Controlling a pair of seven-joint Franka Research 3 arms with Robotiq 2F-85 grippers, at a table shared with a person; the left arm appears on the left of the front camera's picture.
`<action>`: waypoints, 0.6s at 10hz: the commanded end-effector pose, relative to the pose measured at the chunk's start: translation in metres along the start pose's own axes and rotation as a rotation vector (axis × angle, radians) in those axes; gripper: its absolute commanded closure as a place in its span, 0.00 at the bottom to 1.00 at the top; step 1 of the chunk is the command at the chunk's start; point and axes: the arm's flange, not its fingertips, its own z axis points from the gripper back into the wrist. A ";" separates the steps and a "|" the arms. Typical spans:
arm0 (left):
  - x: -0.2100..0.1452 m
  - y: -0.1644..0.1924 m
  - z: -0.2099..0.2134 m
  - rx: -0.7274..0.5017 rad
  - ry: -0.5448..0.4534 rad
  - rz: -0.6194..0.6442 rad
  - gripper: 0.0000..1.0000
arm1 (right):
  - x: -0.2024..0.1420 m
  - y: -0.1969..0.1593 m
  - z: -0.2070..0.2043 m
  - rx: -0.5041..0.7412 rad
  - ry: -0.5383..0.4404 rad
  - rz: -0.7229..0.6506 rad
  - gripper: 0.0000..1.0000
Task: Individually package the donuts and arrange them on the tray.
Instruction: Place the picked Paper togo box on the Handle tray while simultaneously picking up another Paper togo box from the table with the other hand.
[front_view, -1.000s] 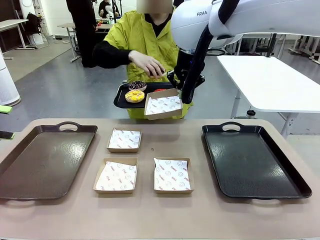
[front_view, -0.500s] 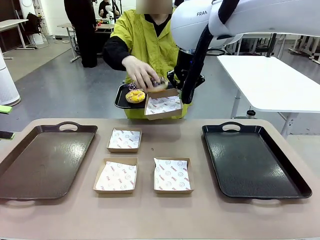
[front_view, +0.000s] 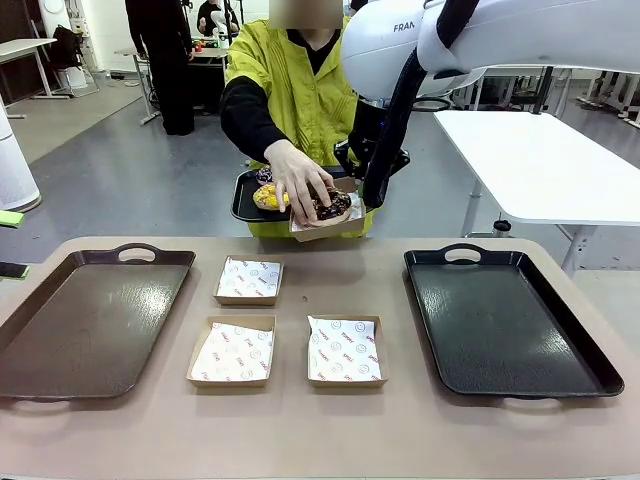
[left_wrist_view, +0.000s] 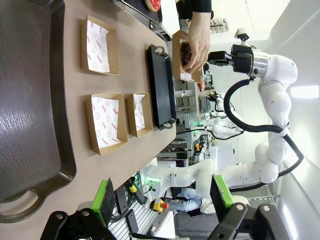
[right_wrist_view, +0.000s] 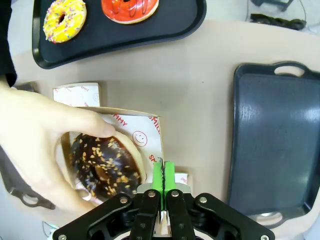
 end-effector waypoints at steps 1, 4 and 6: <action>0.001 -0.001 0.001 -0.015 -0.007 -0.009 0.00 | 0.000 -0.002 0.002 -0.004 -0.008 -0.003 1.00; 0.001 -0.001 0.001 -0.015 -0.007 -0.009 0.00 | 0.000 -0.002 0.002 -0.004 -0.008 -0.003 1.00; 0.000 0.000 0.000 0.000 0.000 0.000 0.00 | -0.005 -0.012 0.005 0.021 0.021 0.049 0.99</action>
